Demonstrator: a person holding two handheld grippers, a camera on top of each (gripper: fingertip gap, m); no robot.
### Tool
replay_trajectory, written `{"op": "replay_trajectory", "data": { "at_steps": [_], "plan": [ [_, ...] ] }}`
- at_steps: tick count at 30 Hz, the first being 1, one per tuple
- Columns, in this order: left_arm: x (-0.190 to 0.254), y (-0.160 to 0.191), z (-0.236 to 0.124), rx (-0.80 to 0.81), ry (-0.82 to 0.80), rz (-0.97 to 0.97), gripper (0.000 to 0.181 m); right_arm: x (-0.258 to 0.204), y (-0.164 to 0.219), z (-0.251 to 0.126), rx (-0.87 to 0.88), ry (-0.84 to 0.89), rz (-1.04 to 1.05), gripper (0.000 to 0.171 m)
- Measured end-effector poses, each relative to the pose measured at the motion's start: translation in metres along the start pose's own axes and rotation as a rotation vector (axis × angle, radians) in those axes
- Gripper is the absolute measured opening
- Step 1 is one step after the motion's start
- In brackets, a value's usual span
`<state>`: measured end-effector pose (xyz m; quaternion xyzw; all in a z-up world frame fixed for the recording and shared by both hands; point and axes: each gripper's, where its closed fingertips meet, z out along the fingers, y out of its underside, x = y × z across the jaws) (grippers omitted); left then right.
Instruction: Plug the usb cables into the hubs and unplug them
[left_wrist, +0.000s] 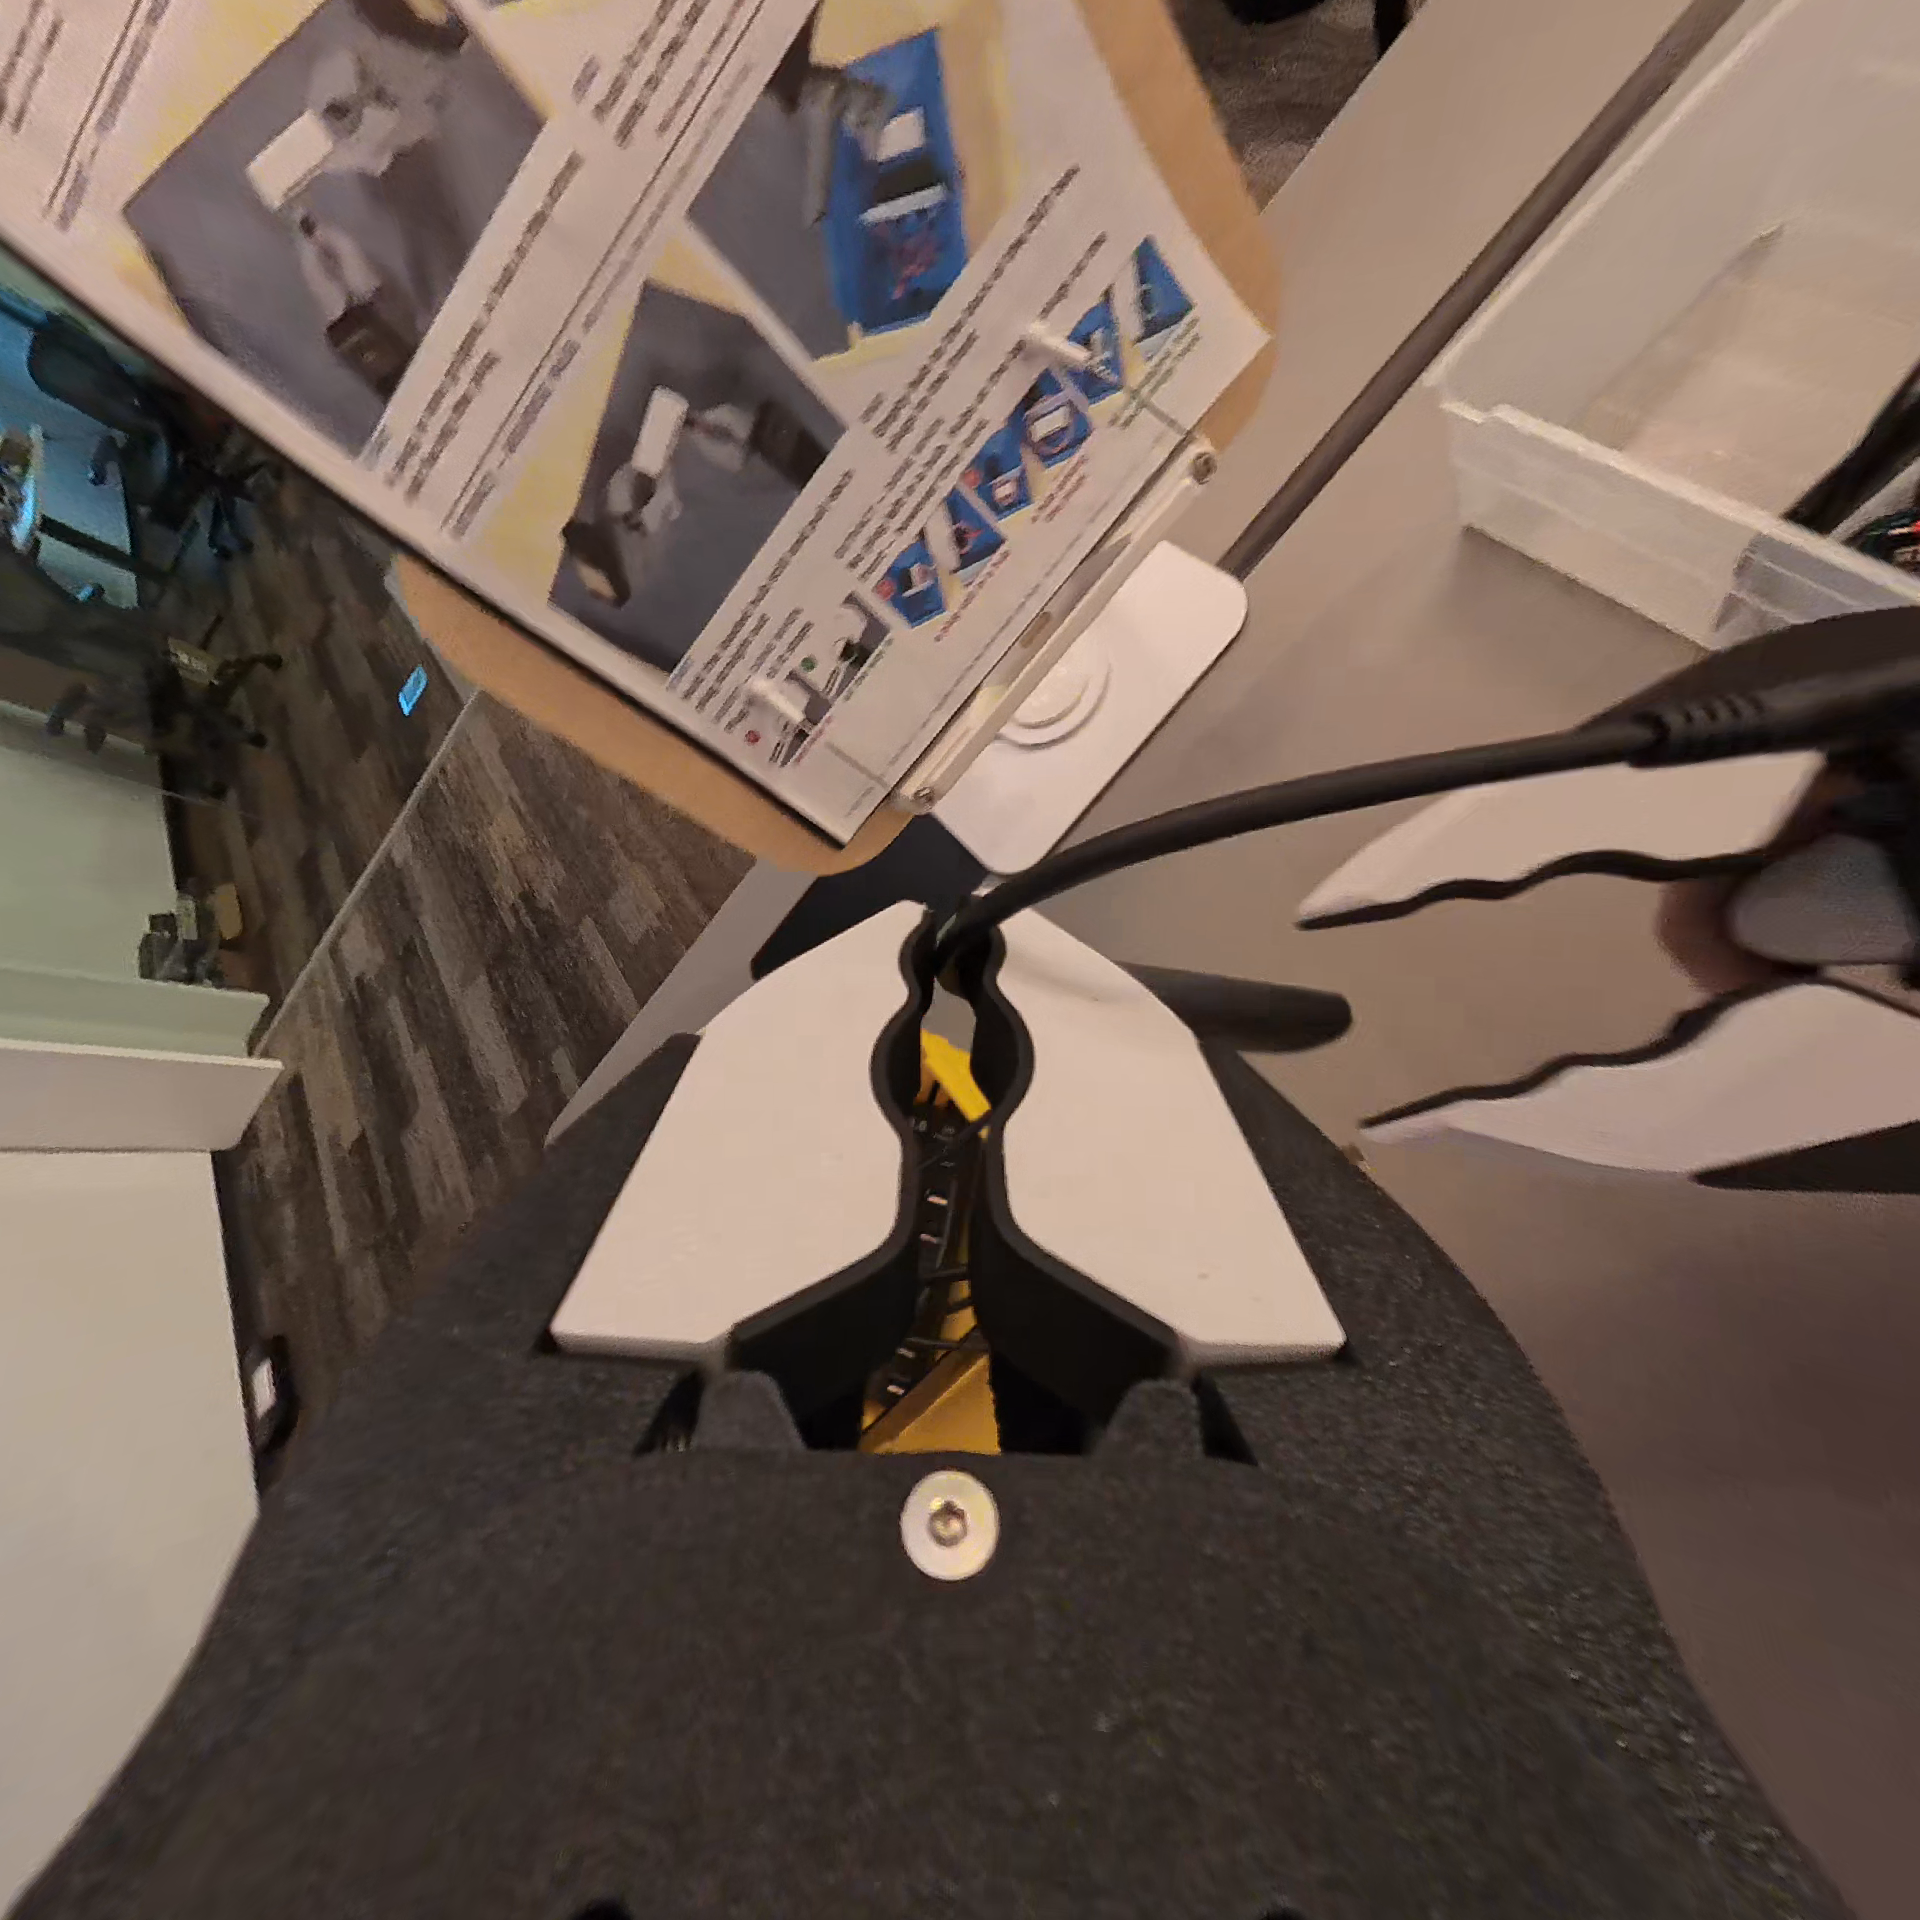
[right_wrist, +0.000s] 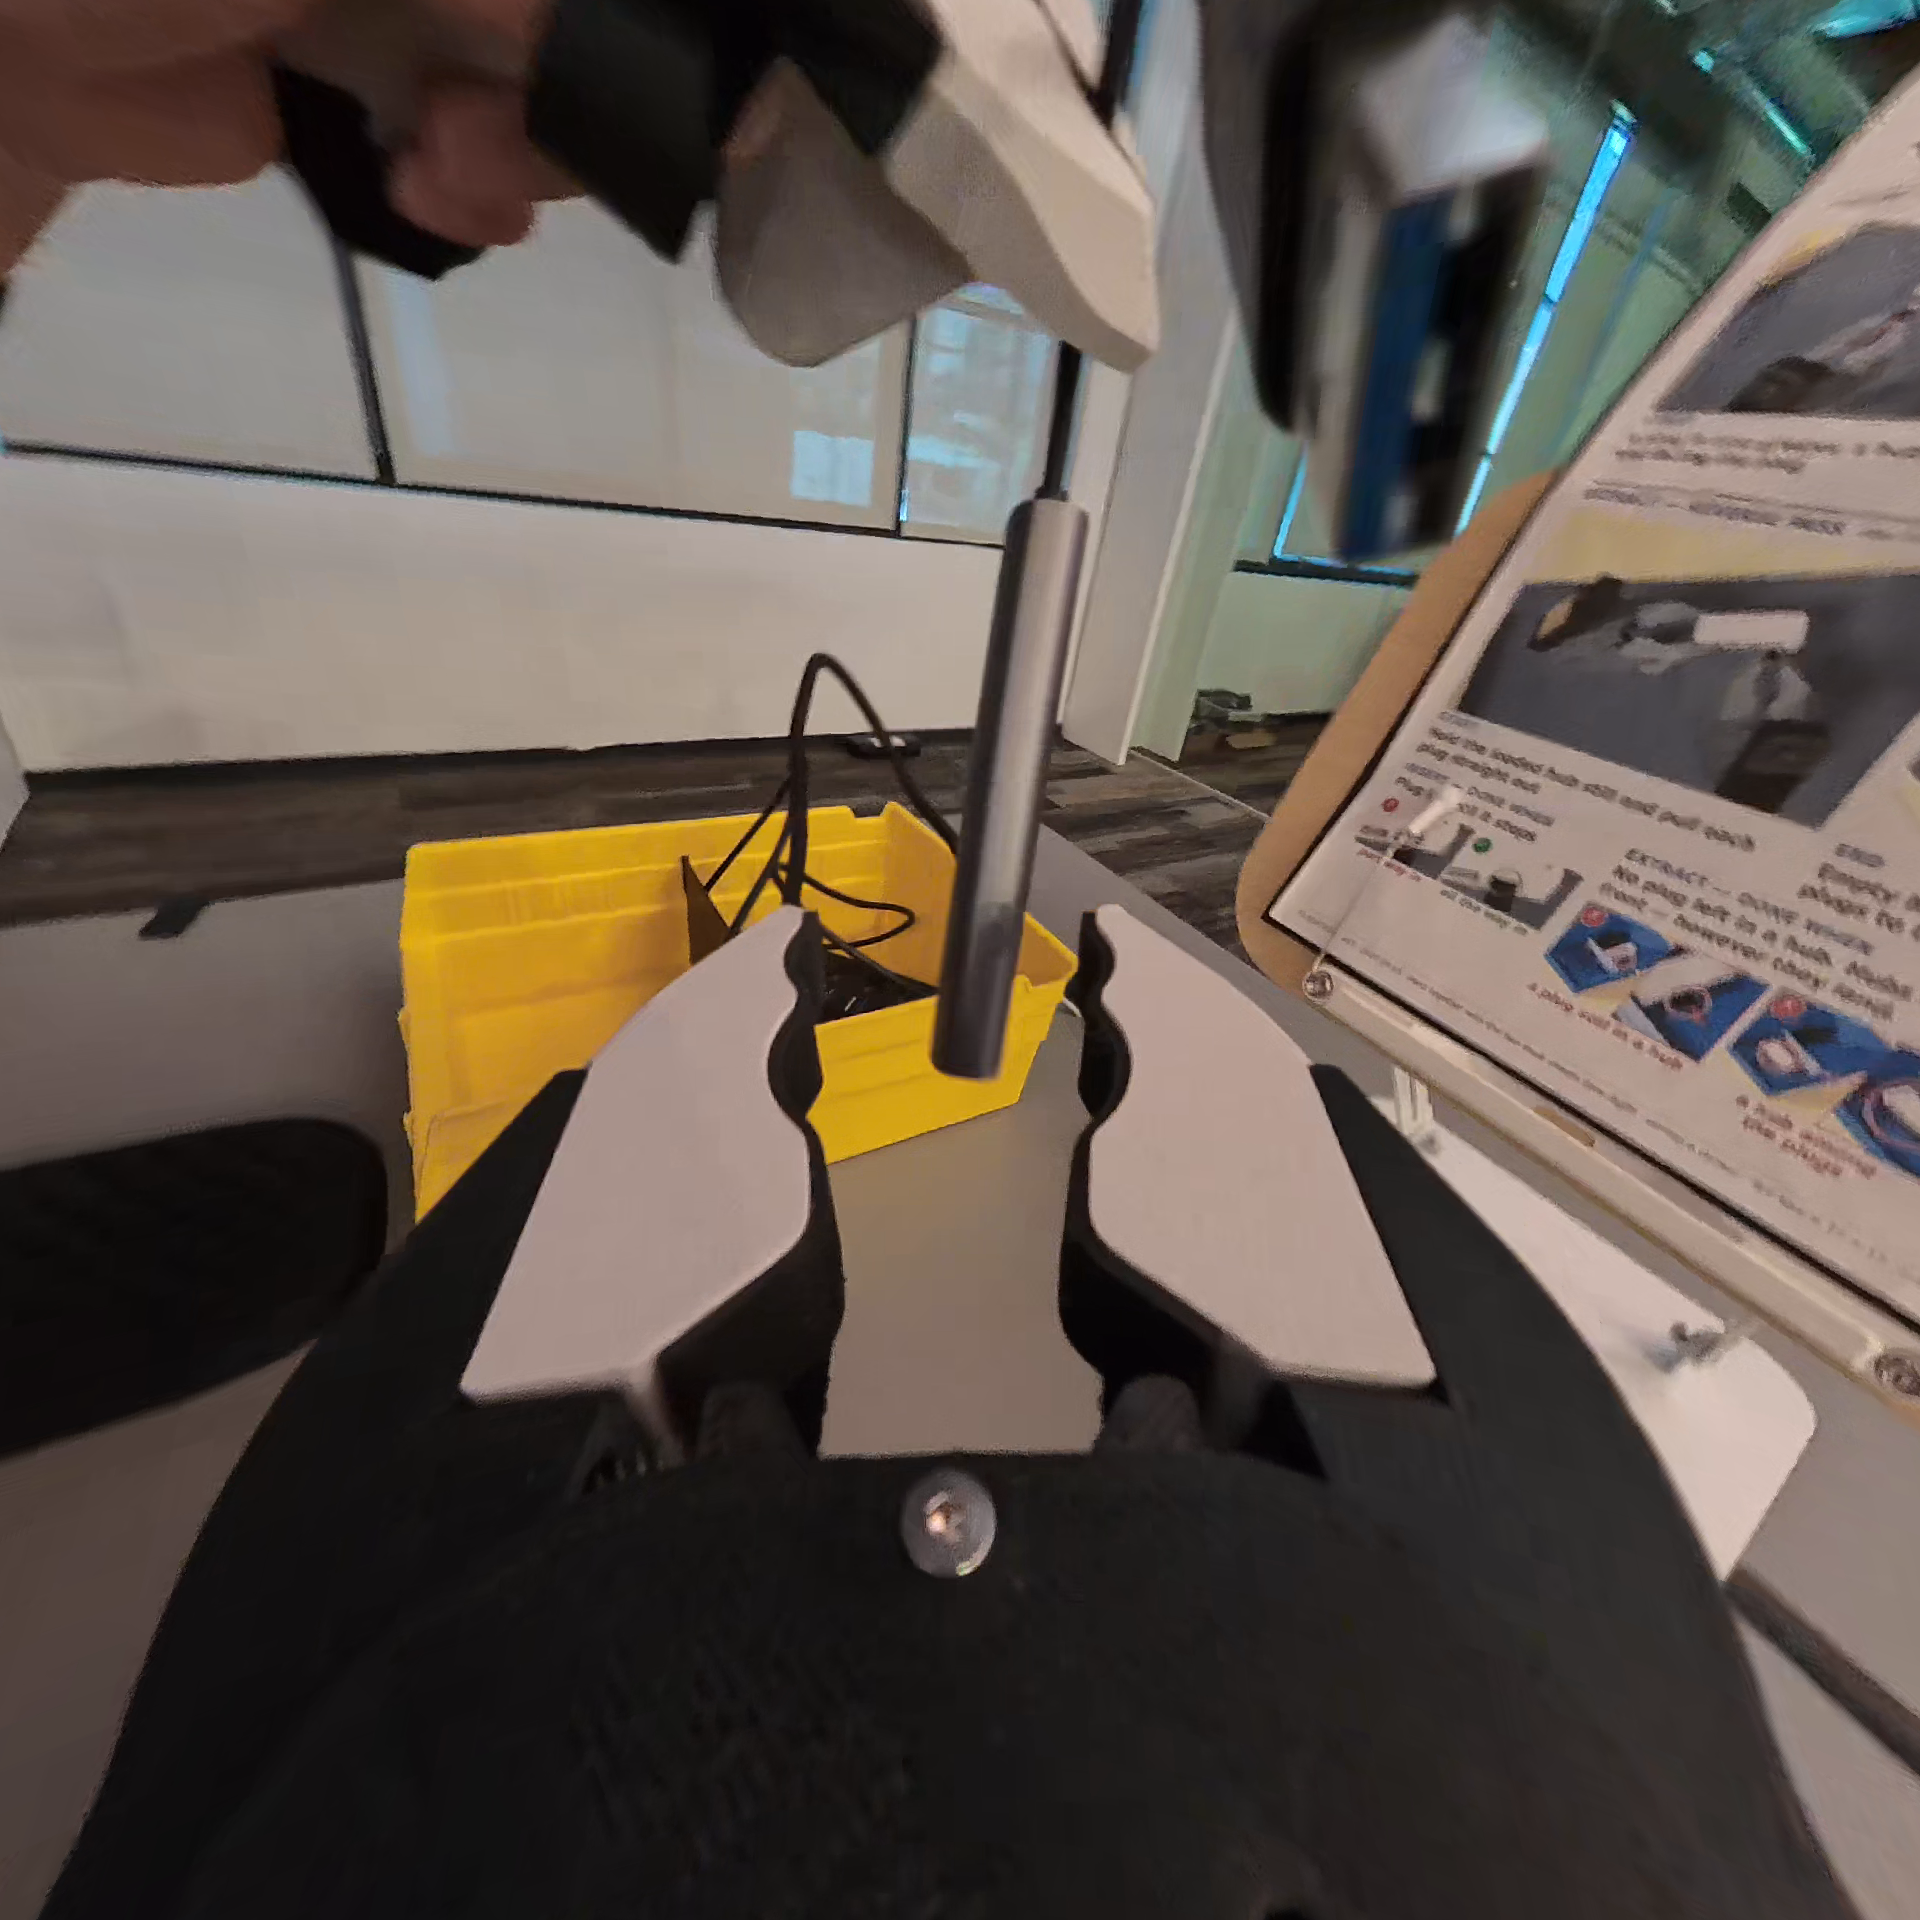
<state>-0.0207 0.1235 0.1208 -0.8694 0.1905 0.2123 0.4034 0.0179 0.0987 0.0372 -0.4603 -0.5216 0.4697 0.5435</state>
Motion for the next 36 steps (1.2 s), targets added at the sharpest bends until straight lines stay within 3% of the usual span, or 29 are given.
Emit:
{"op": "replay_trajectory", "data": {
  "at_steps": [7,8,10,16,18,20,24,28,31,36],
  "plan": [
    [0.038,-0.018,-0.01,0.044,0.069,-0.052,0.003,0.031,0.024,-0.001,-0.074,0.07,0.113,0.051],
    [0.04,-0.02,-0.013,0.06,0.094,-0.081,0.003,0.03,0.022,-0.001,-0.05,0.032,0.138,0.05],
    [0.037,-0.02,-0.019,0.065,0.105,-0.117,0.003,0.014,0.012,-0.005,0.018,-0.119,0.177,0.02],
    [0.031,-0.015,-0.024,0.128,0.16,-0.188,0.007,-0.008,0.002,-0.013,-0.047,-0.371,0.32,0.018],
    [0.035,-0.015,-0.032,0.204,0.24,-0.251,0.022,-0.012,0.004,-0.021,-0.125,-0.489,0.464,0.017],
    [0.037,-0.01,-0.046,0.278,0.322,-0.293,0.025,-0.019,0.007,-0.033,-0.217,-0.656,0.656,0.017],
    [0.043,0.011,-0.067,0.418,0.282,-0.075,0.035,-0.027,0.01,-0.058,-0.318,-0.971,0.97,0.017],
    [0.095,0.031,-0.066,0.449,0.265,0.253,0.061,-0.052,0.022,-0.079,-0.48,-1.2,1.035,0.016],
    [0.134,0.042,-0.068,0.464,0.25,0.504,0.06,-0.072,0.022,-0.09,-0.543,-1.331,1.027,0.016],
    [0.159,0.058,-0.069,0.43,0.302,0.668,0.057,-0.08,0.013,-0.101,-0.52,-1.48,1.055,0.016]
  ]
}}
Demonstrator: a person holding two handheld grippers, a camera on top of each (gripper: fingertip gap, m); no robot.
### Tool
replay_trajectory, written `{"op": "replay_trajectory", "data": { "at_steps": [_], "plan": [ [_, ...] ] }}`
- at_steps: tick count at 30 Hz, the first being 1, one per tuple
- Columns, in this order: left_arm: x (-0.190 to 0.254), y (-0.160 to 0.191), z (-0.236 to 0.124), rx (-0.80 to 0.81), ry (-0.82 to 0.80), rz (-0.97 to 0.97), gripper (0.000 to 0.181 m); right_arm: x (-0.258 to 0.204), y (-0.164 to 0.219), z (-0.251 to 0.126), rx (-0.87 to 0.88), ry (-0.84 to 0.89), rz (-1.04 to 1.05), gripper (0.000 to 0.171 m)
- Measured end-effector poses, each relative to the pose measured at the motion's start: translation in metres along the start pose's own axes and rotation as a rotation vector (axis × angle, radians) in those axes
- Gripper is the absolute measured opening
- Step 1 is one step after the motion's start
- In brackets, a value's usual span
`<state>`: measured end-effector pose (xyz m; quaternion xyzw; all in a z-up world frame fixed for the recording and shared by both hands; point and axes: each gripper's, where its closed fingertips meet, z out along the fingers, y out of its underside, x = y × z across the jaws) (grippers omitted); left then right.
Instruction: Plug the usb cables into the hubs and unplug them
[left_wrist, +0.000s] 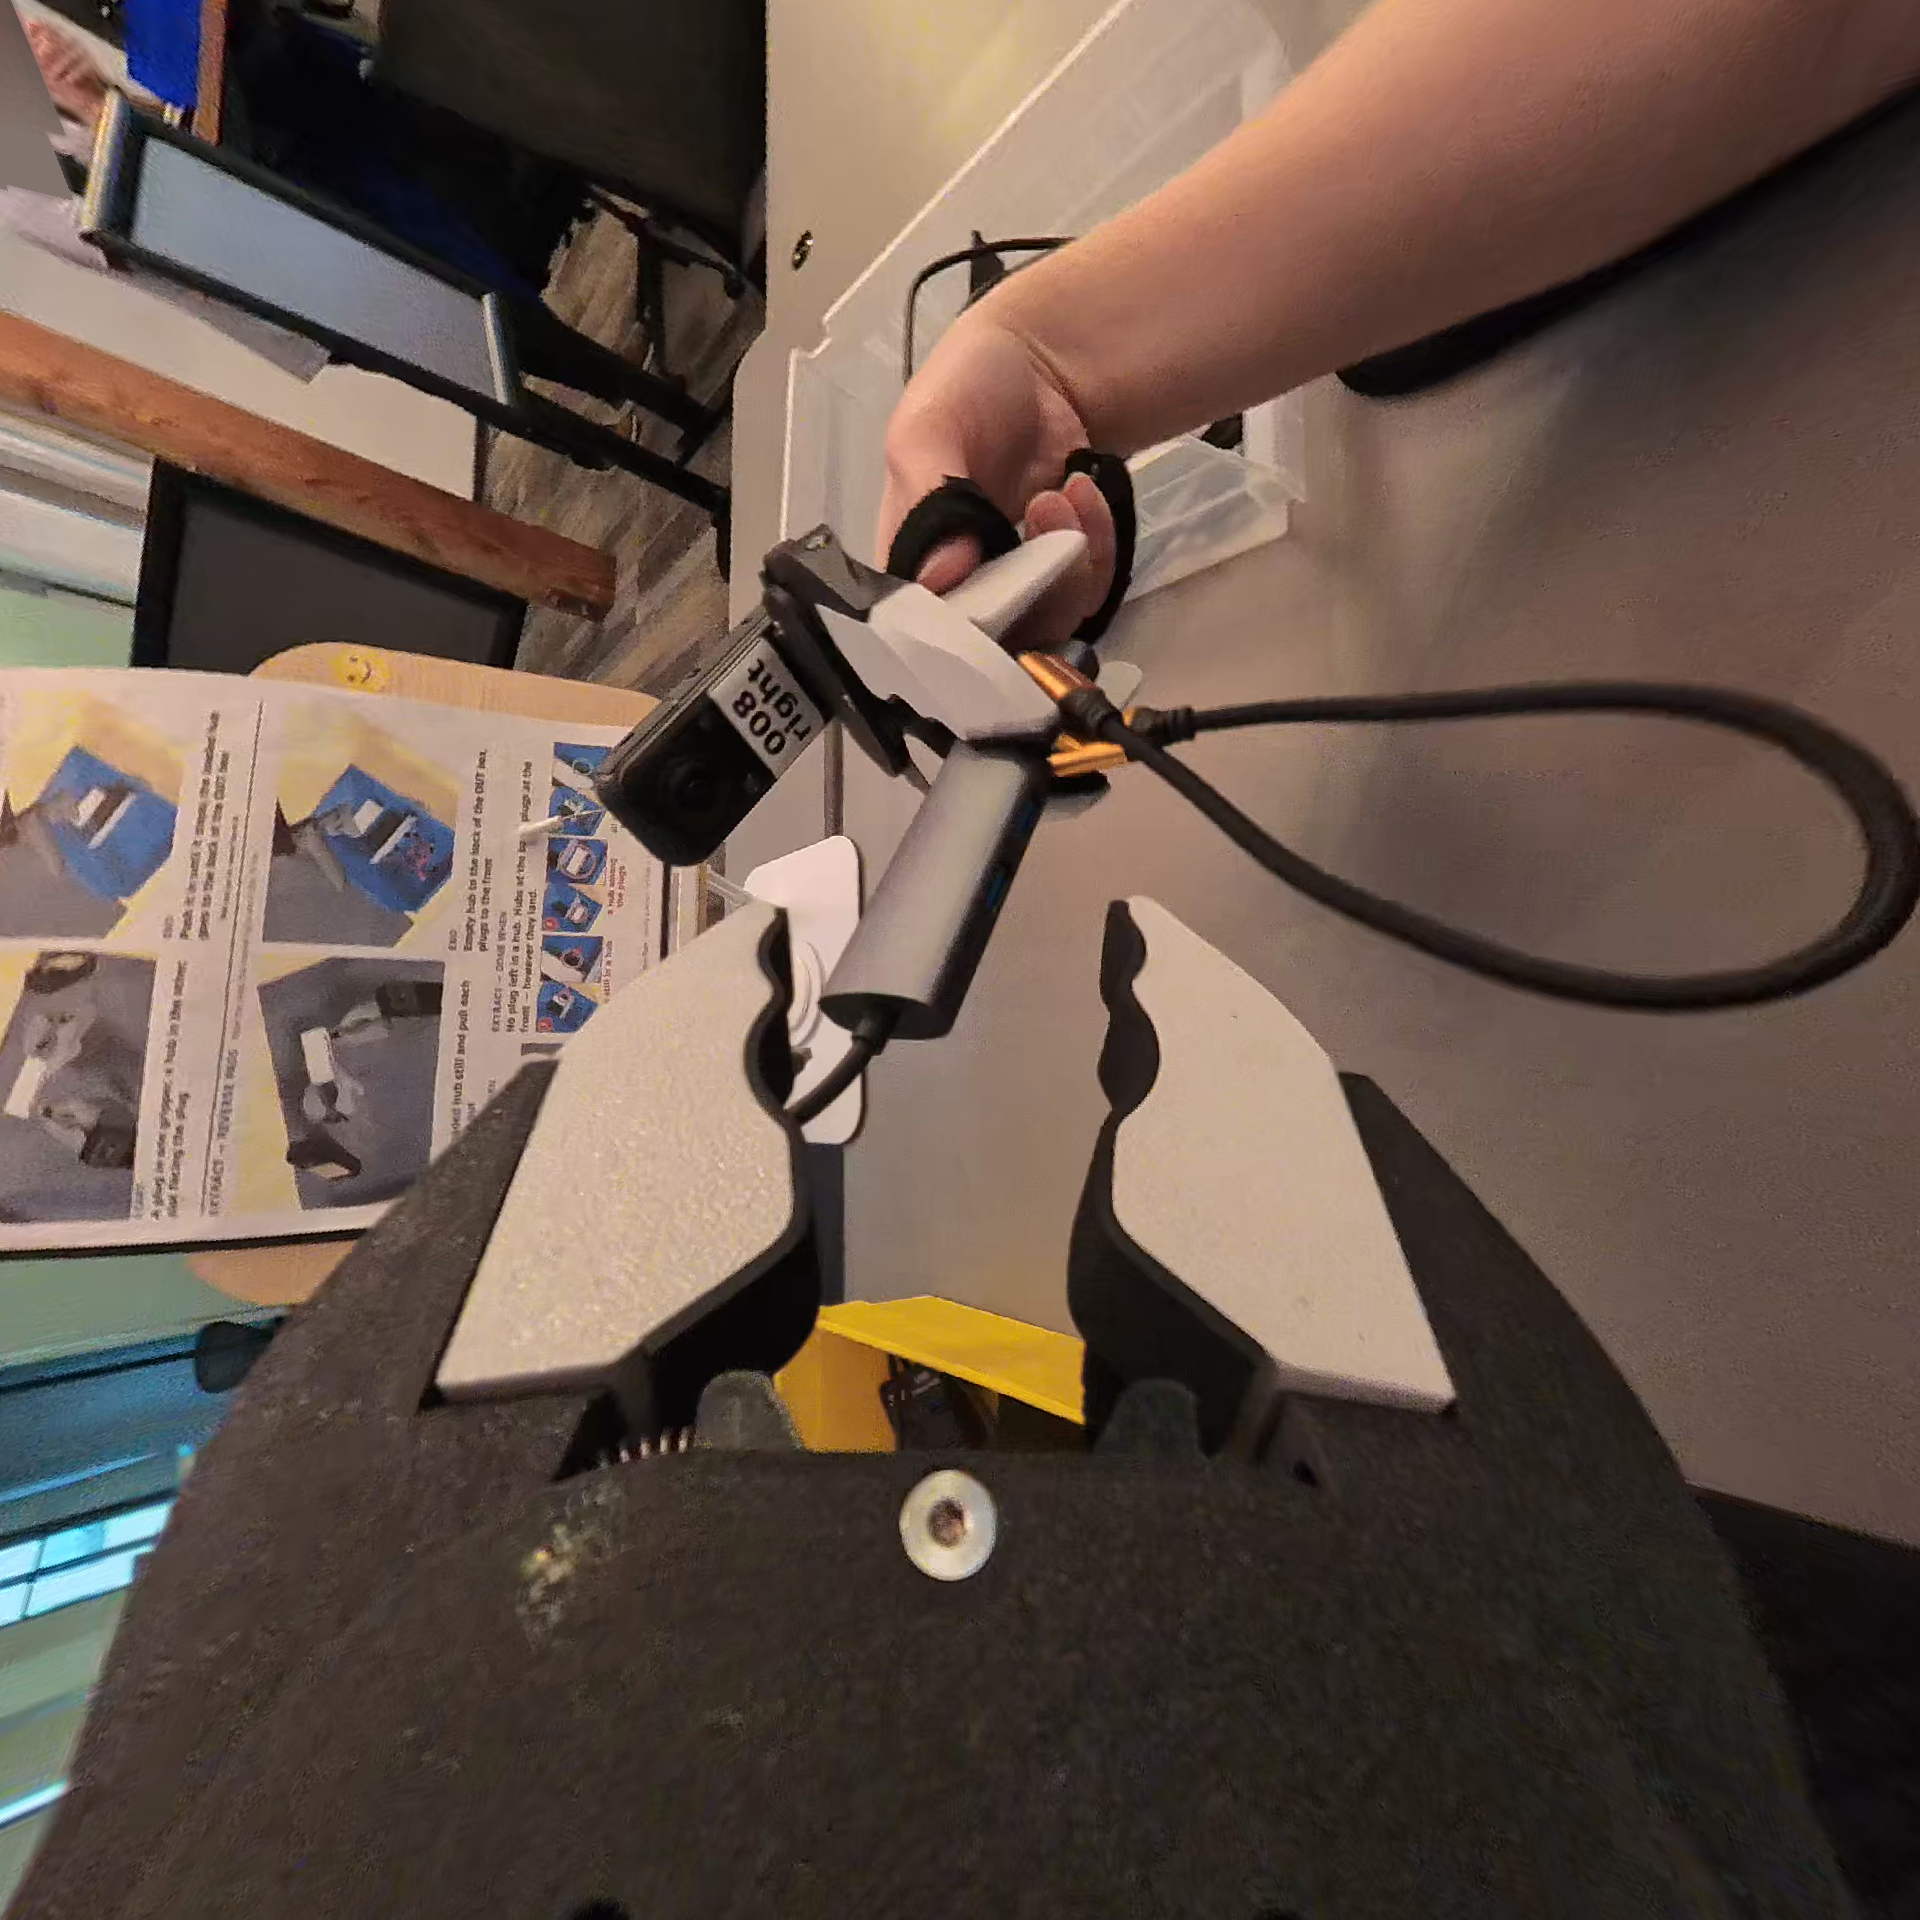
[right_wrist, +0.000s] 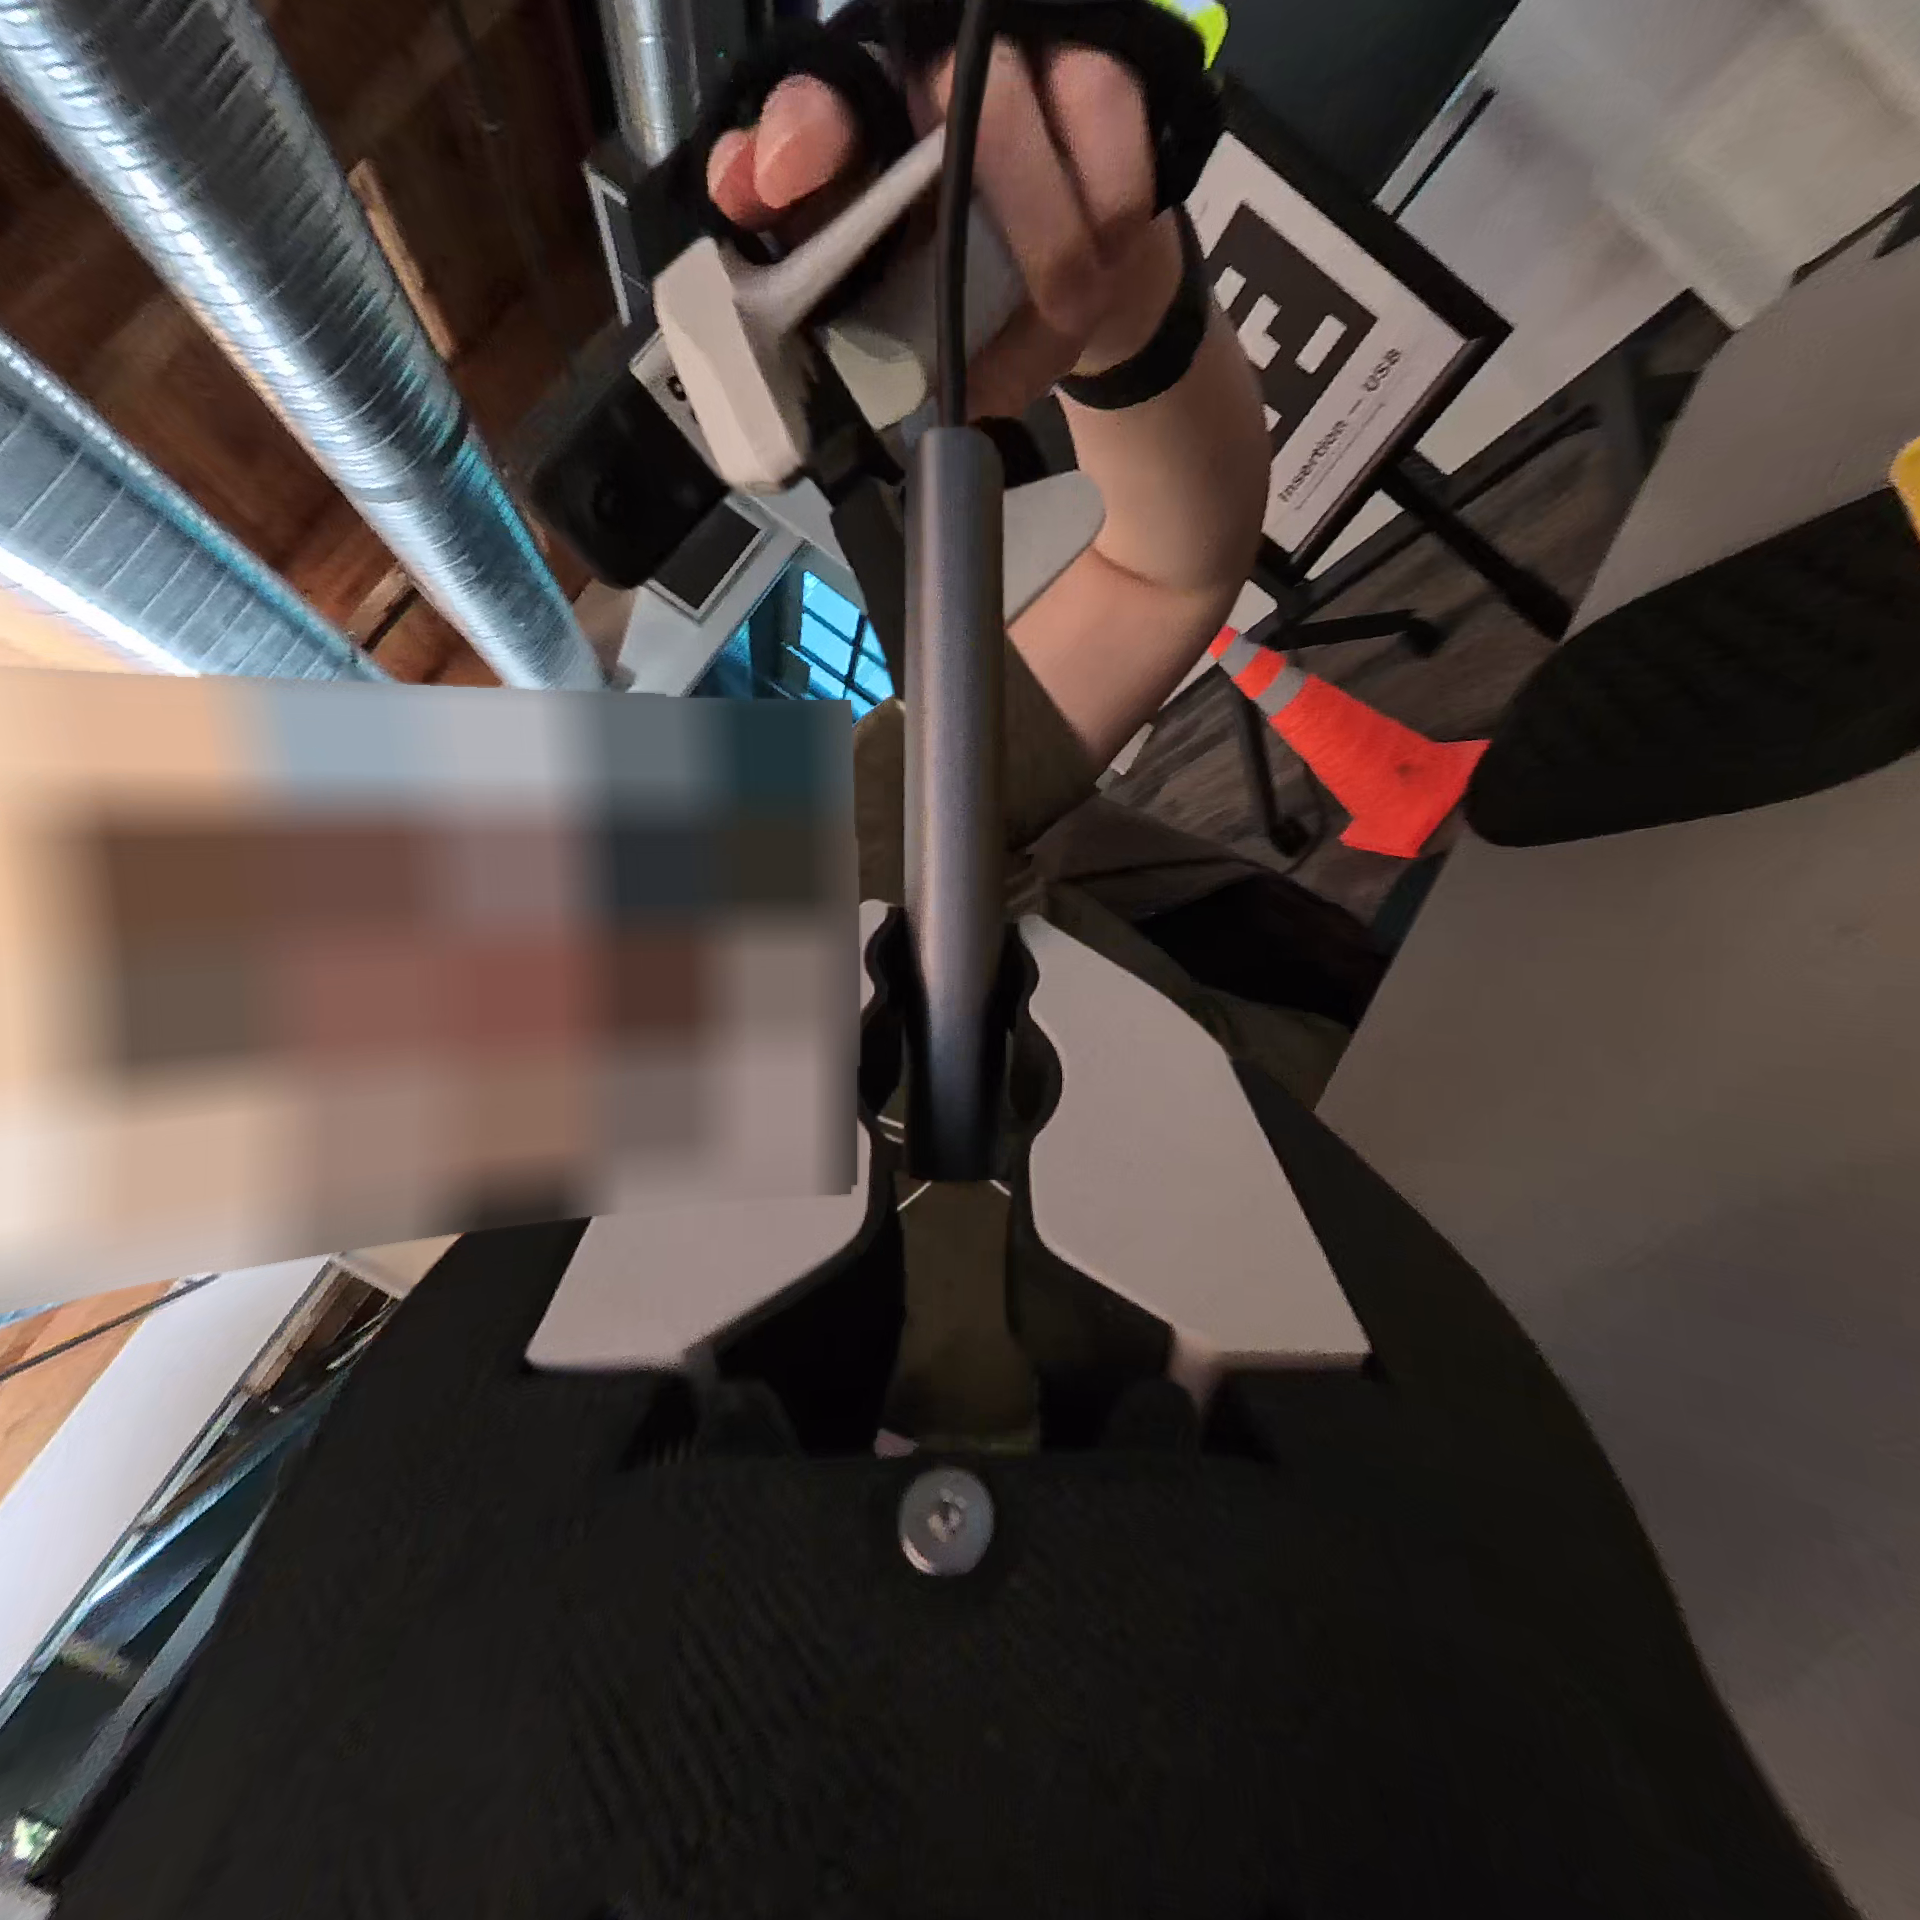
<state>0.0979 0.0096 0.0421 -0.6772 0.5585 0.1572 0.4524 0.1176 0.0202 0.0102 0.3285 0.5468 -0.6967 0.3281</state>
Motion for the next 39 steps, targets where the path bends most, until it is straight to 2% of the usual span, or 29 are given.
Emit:
{"op": "replay_trajectory", "data": {
  "at_steps": [6,11,13,18,21,23,26,28,31,34,36,39],
  "plan": [
    [0.013,0.012,0.016,-0.062,-0.018,0.185,0.049,0.001,0.023,0.012,-0.135,-0.08,0.013,0.016],
    [0.032,0.0,0.022,0.041,-0.006,0.289,0.029,0.003,0.03,0.025,-0.188,-0.135,0.051,0.016],
    [0.04,-0.002,0.024,0.051,0.012,0.319,0.026,0.003,0.039,0.031,-0.246,-0.123,0.041,0.016],
    [0.047,-0.004,0.028,0.053,0.0,0.353,0.024,0.001,0.051,0.035,-0.325,-0.139,0.043,0.017],
    [0.039,0.006,0.032,-0.015,-0.033,0.296,0.022,0.003,0.038,0.026,-0.25,-0.123,0.07,0.02],
    [0.03,0.014,0.032,-0.029,-0.07,0.232,0.02,0.011,0.021,0.016,-0.158,-0.002,0.018,0.024],
    [0.019,0.023,0.028,-0.016,-0.087,0.087,0.019,0.013,-0.004,-0.01,-0.037,0.232,-0.18,0.03],
    [0.008,0.027,0.024,-0.002,-0.121,0.014,0.018,0.003,-0.019,-0.03,0.033,0.389,-0.398,0.03],
    [-0.008,0.024,0.016,0.071,-0.171,-0.077,0.018,-0.027,-0.042,-0.052,0.163,0.611,-0.802,0.039],
    [-0.023,0.02,0.012,0.118,-0.199,-0.138,0.018,-0.046,-0.043,-0.051,0.142,0.89,-1.277,0.045],
    [-0.032,0.018,0.013,0.134,-0.213,-0.164,0.018,-0.048,-0.042,-0.043,0.046,1.085,-1.549,0.047],
    [-0.038,0.01,0.019,0.168,-0.193,-0.179,0.018,-0.032,-0.043,-0.035,-0.135,1.261,-1.588,0.047]
  ]
}}
